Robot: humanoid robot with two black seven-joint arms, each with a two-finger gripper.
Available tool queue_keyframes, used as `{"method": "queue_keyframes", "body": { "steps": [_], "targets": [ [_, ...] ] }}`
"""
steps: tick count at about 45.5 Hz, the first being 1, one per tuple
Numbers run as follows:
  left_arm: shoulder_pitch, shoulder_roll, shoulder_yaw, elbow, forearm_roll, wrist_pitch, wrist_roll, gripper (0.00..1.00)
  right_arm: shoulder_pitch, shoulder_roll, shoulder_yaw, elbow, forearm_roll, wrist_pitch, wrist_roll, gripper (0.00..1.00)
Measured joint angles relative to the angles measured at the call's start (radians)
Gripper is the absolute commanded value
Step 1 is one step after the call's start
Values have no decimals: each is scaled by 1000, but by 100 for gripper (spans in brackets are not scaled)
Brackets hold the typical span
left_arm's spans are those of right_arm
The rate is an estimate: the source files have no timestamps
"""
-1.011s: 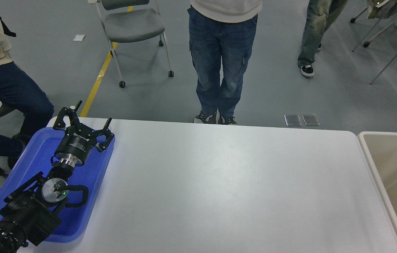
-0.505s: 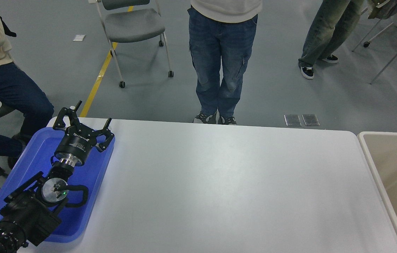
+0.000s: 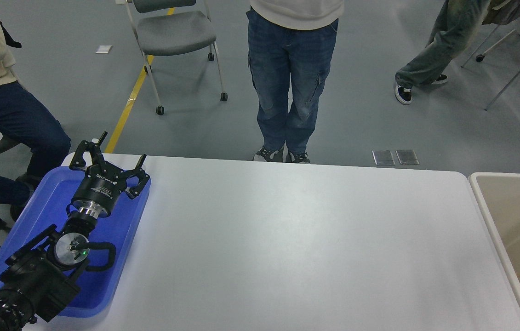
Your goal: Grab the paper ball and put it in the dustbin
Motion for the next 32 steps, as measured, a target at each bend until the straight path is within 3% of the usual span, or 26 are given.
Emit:
{"method": "queue_keyframes", "body": {
  "steps": [20,32],
  "targets": [
    [0,0,0,0,0,0,0,100,29,12,51,-19,9,-11,0,99],
    [0,0,0,0,0,0,0,100,58,-23,369,86,2,-8,1,100]
  ]
}}
